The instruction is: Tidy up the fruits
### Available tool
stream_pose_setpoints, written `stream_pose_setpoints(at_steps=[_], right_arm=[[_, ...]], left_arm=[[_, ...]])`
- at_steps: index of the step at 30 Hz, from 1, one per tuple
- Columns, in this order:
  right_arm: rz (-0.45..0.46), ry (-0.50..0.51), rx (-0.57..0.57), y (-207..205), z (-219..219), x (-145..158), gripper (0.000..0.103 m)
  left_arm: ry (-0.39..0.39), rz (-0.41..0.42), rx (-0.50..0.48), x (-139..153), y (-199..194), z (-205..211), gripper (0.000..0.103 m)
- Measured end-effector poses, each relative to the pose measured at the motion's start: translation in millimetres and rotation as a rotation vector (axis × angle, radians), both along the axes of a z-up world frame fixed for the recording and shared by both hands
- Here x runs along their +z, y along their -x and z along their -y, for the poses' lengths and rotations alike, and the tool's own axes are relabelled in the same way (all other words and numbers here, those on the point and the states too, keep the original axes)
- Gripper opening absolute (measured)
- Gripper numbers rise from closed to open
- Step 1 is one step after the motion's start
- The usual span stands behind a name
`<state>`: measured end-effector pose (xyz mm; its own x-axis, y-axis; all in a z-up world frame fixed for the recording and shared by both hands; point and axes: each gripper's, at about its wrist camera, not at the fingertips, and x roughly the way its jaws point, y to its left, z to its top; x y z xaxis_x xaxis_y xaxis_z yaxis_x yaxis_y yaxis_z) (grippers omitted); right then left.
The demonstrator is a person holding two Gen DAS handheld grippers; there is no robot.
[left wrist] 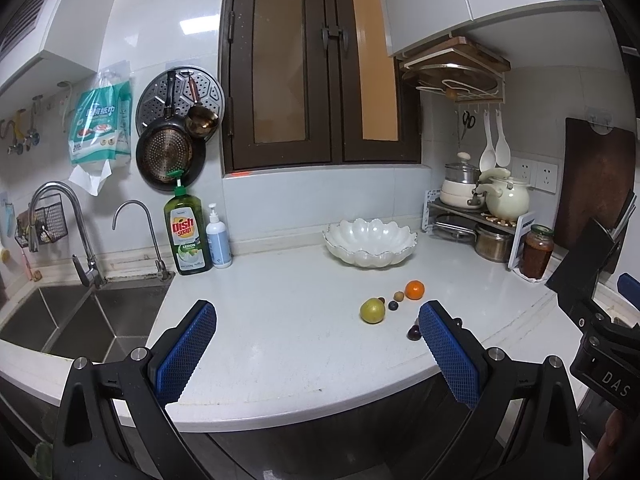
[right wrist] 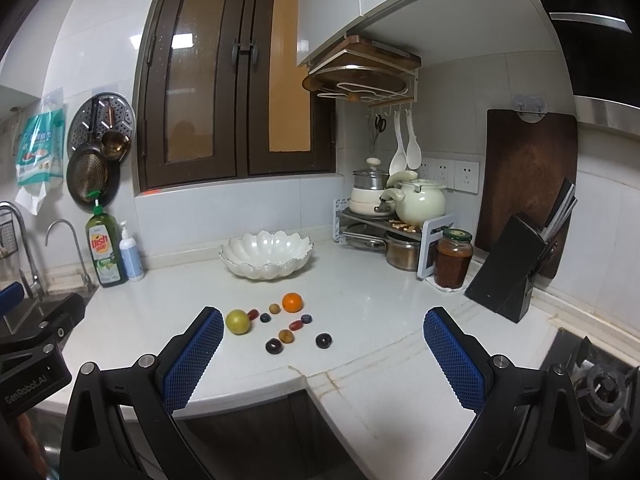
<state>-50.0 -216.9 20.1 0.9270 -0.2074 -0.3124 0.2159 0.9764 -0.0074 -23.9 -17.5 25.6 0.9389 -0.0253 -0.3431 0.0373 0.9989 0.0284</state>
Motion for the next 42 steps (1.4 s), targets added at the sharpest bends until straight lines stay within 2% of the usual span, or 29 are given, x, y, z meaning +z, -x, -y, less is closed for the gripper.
stream_pose_setpoints(at_steps=[19, 27, 42], right_arm=[[-0.006, -0.002, -0.003, -5, 8, -3, 0.102], [-0.032, -0.024, -0.006, -10, 17, -13, 0.102], [-0.068, -0.041, -0.034, -49, 27, -24, 0.102]], left_arm=[[-0.002, -0.007, -0.019, -4, -4, 8, 0.103], [0.000, -0.027, -0.040, -10, -11, 15, 0.103], [0.001, -0.042, -0.087, -20, -58, 26, 0.102]])
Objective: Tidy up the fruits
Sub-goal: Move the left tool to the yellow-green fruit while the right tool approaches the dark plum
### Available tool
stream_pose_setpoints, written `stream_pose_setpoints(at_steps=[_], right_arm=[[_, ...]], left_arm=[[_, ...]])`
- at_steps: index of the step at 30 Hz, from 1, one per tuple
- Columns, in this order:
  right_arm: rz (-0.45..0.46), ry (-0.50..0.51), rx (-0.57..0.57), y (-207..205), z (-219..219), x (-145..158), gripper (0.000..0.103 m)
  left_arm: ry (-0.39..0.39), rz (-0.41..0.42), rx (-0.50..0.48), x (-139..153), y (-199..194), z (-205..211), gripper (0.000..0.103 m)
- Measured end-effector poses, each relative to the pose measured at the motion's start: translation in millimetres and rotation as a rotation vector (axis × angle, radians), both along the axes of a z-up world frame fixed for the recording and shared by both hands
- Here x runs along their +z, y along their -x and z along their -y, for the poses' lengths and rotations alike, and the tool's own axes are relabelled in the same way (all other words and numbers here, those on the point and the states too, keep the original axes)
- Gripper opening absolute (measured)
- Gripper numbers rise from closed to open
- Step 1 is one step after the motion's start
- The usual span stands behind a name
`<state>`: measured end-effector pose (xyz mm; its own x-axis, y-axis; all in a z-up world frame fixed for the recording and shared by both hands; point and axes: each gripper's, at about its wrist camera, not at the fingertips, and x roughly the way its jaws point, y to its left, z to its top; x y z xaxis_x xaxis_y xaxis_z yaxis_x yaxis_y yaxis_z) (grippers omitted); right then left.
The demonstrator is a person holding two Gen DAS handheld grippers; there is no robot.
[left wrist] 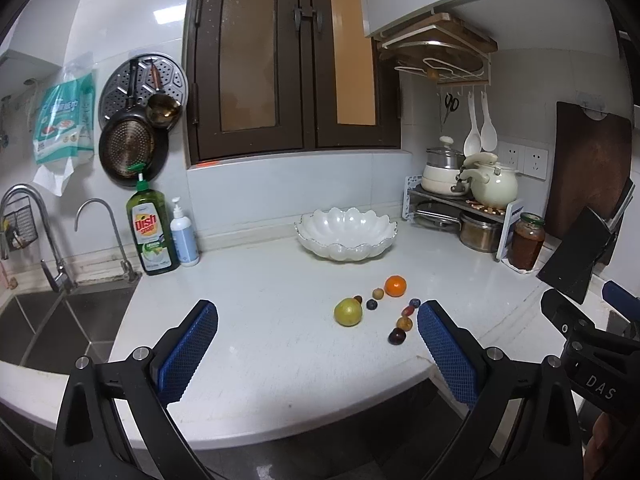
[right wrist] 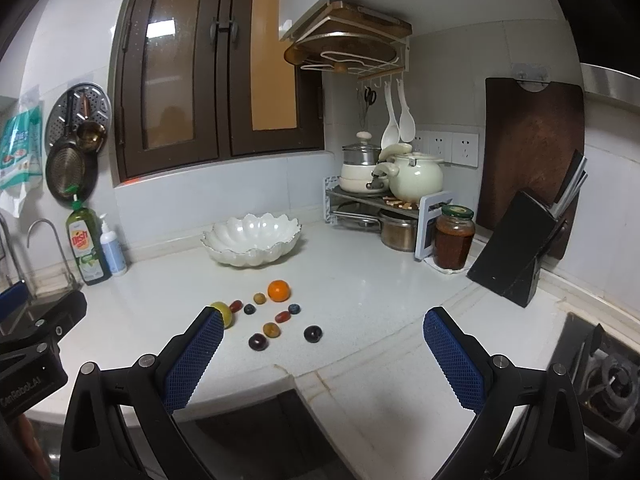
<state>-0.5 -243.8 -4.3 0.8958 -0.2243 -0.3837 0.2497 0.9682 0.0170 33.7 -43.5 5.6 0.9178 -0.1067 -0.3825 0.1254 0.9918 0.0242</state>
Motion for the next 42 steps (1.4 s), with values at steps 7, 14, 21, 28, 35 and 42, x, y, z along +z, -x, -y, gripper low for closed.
stream_pose_setpoints(at_steps=[7, 14, 21, 28, 35, 42], right_arm=[[-0.036, -0.005, -0.009, -38, 5, -8, 0.102], [-0.078, -0.016, -0.020, -83, 11, -19, 0.101], [-0.143, -0.033, -0.043, -128, 14, -33, 0.098], [-0.255, -0.072, -0.071, -167, 14, -60, 0.092], [-0.342, -0.103, -0.121, -197, 16, -90, 0.083], [-0.418, -0.124, -0.154, -216, 19, -113, 0.078]], left_arm=[[-0.006, -0.040, -0.023, -9, -43, 6, 0.098], [-0.019, -0.090, -0.048, -21, -93, 18, 0.097], [-0.032, -0.164, -0.087, -38, -145, 27, 0.094], [-0.057, -0.259, -0.144, -63, -189, 37, 0.091], [-0.069, -0.342, -0.196, -93, -225, 42, 0.088], [-0.071, -0.430, -0.230, -119, -249, 48, 0.086]])
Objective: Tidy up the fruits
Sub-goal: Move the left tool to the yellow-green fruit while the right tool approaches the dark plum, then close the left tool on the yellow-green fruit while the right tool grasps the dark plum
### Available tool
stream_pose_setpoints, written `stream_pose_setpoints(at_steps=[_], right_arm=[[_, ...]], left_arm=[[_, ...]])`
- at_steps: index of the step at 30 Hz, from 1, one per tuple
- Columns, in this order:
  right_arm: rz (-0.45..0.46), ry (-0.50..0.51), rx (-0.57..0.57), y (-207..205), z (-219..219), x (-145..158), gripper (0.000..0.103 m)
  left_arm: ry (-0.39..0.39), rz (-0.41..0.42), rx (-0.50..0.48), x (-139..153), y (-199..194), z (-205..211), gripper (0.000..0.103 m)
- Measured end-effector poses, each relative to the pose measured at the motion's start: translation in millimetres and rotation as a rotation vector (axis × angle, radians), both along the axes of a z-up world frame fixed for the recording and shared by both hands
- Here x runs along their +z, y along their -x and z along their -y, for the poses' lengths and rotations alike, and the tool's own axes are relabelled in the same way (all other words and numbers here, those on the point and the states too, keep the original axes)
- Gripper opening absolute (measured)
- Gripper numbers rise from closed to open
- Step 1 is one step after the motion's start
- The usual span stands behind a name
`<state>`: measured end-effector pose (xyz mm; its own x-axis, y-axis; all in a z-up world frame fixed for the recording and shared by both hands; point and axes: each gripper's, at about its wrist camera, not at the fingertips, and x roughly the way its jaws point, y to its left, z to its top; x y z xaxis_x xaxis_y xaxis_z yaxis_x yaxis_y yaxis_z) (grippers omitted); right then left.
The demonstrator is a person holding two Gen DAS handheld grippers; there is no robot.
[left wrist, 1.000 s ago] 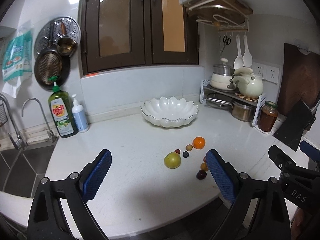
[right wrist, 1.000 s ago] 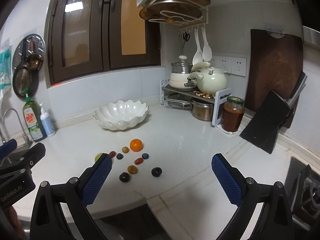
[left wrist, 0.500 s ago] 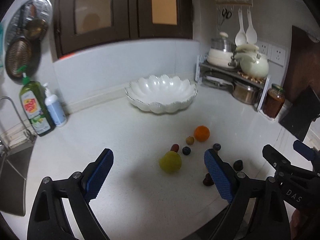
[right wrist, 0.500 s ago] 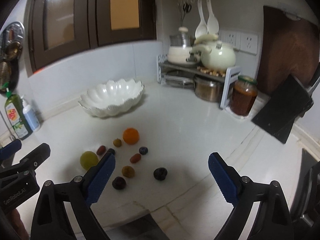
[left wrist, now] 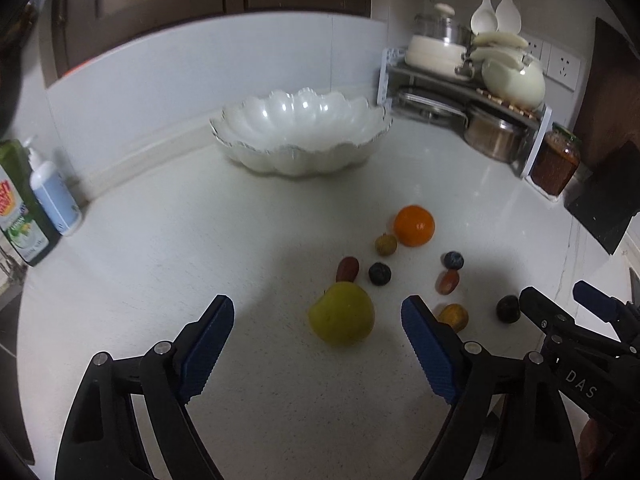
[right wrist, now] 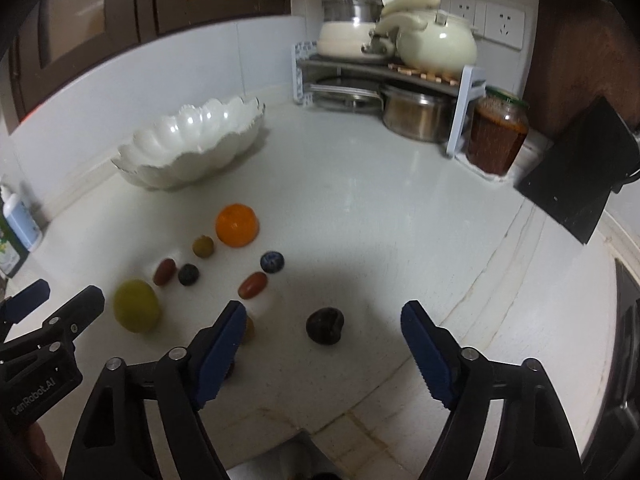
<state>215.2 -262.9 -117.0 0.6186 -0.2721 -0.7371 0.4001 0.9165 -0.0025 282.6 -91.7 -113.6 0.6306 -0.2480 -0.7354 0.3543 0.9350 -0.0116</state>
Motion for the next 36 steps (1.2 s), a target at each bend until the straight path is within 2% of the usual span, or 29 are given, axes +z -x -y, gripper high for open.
stream_pose_setpoints(at_steps=[5, 8, 17, 21, 24, 26, 28, 31, 36], right_arm=[[-0.046, -0.023, -0.011, -8, 3, -15, 0.074], [-0.070, -0.044, -0.004, -13, 6, -24, 0.067], [-0.108, -0.080, 0.013, -21, 17, -42, 0.062], [-0.114, -0.088, 0.024, -24, 19, -44, 0.053], [-0.134, -0.106, 0.034, -28, 20, -48, 0.047], [-0.144, -0.116, 0.038, -29, 20, -51, 0.045], [-0.158, -0.123, 0.047, -31, 19, -53, 0.037], [-0.161, -0.126, 0.034, -32, 22, -53, 0.032], [-0.165, -0.119, 0.036, -32, 23, -53, 0.029]], left_arm=[[-0.005, -0.046, -0.010, -14, -11, 6, 0.083], [-0.014, -0.062, -0.009, -21, -13, 10, 0.080], [-0.030, -0.111, -0.004, -38, -21, 23, 0.075], [-0.028, -0.121, -0.004, -42, -23, 26, 0.073], [-0.025, -0.129, -0.001, -44, -26, 28, 0.069], [-0.026, -0.140, -0.002, -47, -28, 29, 0.061], [-0.028, -0.153, -0.002, -49, -30, 30, 0.057], [-0.031, -0.166, 0.007, -50, -32, 30, 0.050], [-0.043, -0.158, -0.001, -50, -31, 31, 0.049]])
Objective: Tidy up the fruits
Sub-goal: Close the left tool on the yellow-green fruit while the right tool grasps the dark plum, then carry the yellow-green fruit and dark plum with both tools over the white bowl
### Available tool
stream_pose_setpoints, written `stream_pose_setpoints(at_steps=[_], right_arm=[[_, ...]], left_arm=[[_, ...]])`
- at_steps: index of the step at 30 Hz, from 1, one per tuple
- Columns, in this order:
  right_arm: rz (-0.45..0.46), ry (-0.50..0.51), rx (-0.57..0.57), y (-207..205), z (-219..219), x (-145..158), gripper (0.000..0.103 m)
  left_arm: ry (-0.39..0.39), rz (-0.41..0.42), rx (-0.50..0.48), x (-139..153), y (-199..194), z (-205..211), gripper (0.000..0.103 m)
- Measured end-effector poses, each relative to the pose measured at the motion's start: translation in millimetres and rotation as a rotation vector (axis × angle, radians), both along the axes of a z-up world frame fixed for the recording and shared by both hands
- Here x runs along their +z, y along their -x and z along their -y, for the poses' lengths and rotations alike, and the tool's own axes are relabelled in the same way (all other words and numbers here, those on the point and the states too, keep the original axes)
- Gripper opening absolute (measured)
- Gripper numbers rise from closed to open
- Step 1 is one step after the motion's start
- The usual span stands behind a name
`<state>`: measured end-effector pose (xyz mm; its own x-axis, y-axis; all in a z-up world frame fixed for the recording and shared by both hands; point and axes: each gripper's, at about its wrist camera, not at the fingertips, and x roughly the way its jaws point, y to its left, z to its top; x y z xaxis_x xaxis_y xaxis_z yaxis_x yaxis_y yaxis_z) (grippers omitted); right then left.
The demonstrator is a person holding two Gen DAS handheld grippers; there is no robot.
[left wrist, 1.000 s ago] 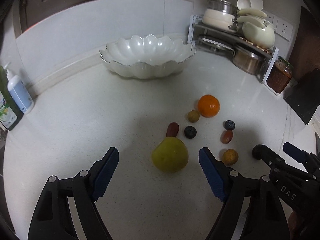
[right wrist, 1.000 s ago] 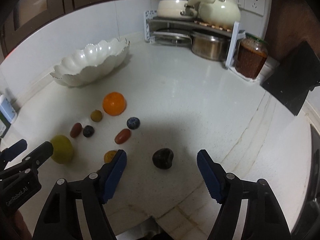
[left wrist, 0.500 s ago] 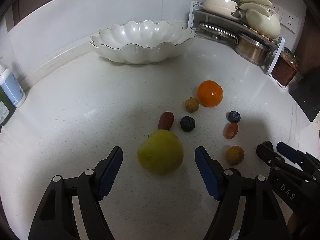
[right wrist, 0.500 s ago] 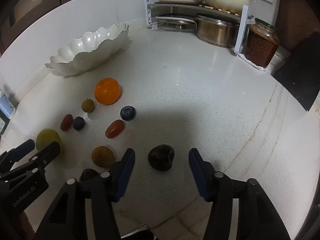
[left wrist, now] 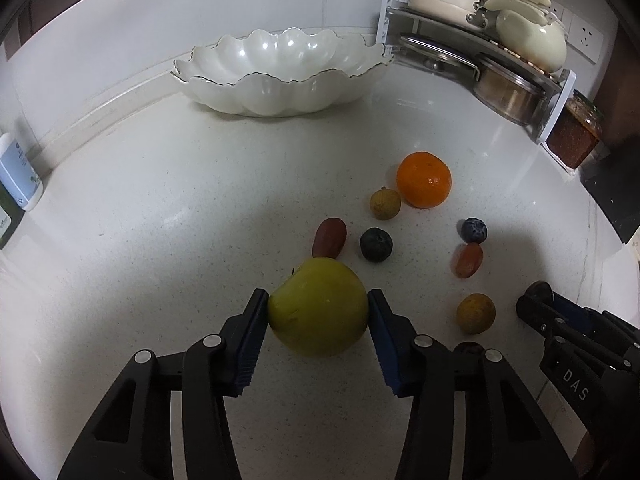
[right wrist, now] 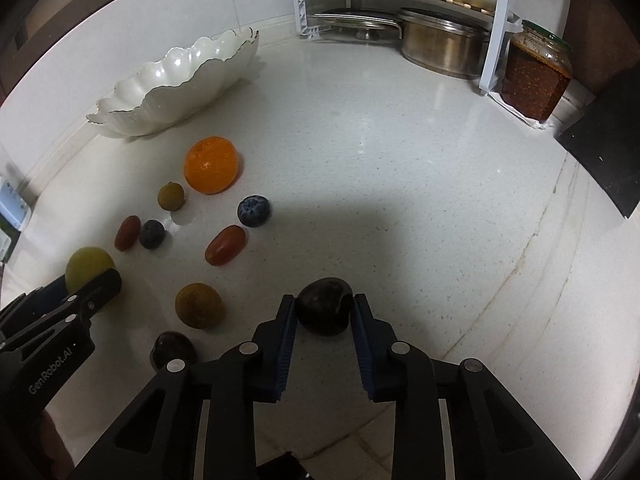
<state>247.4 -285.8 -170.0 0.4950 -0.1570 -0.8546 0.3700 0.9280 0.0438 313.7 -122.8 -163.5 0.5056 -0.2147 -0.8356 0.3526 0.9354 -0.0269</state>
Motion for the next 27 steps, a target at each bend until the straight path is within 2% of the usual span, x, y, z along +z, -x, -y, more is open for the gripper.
stream_pose_setpoints(at_steps=[9, 17, 27], right_arm=[[0.051, 0.013, 0.050, 2, -9, 17, 0.029], [0.127, 0.026, 0.110, -7, -20, 44, 0.029], [0.257, 0.052, 0.187, -26, -39, 80, 0.029]], left_arm=[[0.022, 0.012, -0.002, 14, 3, -2, 0.049], [0.040, 0.109, -0.001, 46, 2, -6, 0.049], [0.078, 0.209, 0.050, 77, -6, -20, 0.049]])
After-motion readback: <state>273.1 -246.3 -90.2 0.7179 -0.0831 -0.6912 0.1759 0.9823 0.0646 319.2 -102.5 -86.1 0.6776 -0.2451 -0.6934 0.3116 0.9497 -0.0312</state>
